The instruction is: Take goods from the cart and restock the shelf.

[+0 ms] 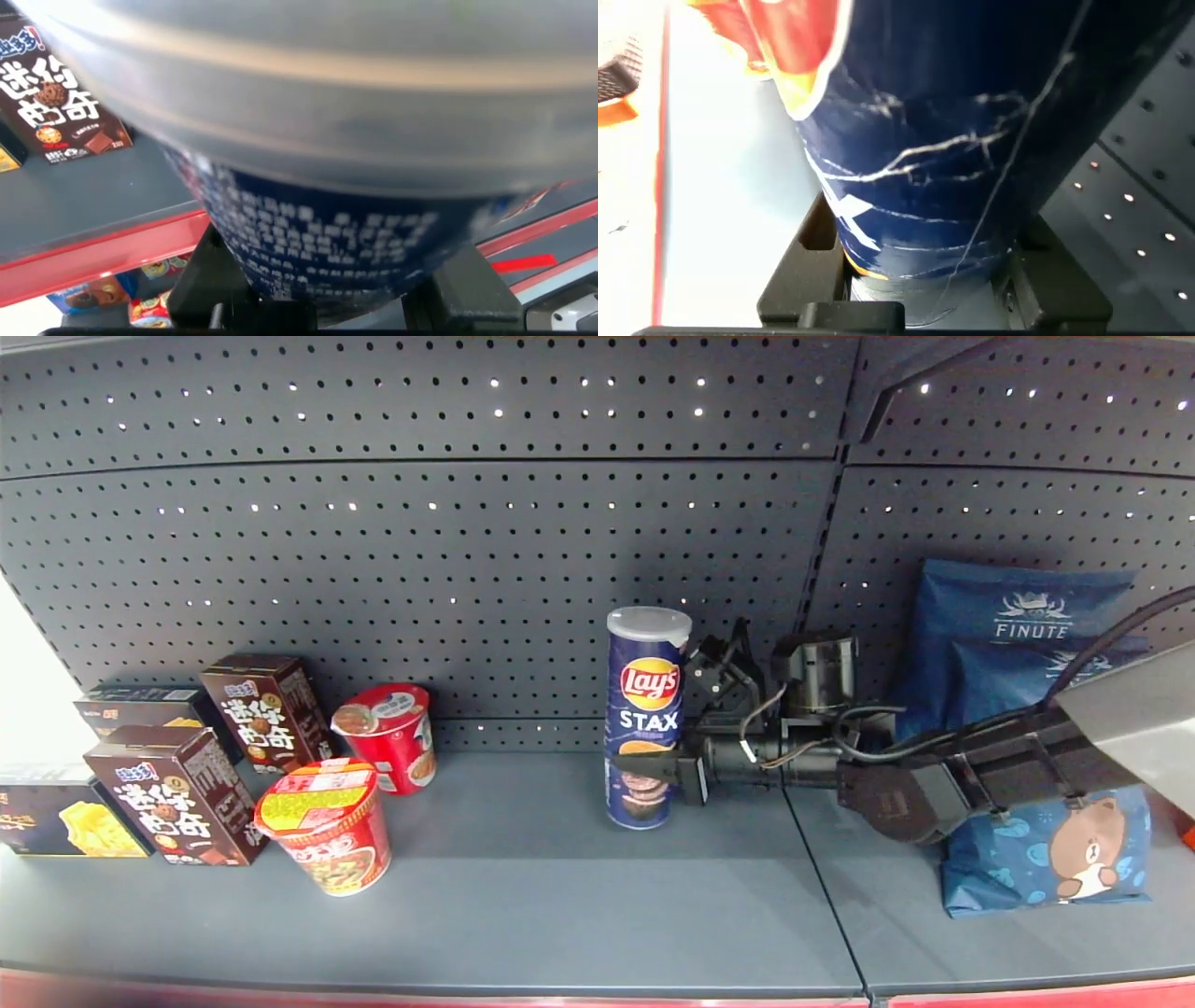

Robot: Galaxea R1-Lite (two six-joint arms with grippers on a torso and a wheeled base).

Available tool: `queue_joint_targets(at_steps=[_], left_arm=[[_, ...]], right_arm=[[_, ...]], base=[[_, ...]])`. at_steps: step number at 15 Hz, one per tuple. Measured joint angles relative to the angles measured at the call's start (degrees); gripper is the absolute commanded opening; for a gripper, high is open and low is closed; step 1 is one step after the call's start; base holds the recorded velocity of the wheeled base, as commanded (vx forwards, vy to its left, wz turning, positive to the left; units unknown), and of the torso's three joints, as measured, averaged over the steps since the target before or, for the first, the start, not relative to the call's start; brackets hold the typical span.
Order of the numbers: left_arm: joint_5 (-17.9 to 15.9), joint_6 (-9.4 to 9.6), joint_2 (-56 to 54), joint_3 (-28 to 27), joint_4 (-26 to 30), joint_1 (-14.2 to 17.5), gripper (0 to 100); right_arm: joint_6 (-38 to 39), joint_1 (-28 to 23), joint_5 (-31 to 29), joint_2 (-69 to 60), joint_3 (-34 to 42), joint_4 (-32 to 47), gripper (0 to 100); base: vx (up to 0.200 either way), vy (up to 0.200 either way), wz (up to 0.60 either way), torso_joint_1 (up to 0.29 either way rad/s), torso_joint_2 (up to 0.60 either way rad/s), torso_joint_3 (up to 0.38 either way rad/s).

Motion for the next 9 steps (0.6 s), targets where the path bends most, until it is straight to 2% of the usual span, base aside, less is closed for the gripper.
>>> queue_joint_targets(at_steps=[6, 9], left_arm=[[-0.1, 0.0, -0.4, 0.1, 0.0, -0.1, 0], [-0.1, 0.02, -0.4, 0.0, 0.0, -0.1, 0]], right_arm=[[1.1, 2.1, -3.8, -13.0, 14.4, -1.0, 0], [1.1, 2.3, -3.8, -16.7, 23.3, -9.2, 0]], base=[[0.0, 0.0, 0.0, 0.0, 0.0, 0.0], [0.0, 0.0, 0.0, 0.0, 0.0, 0.0]])
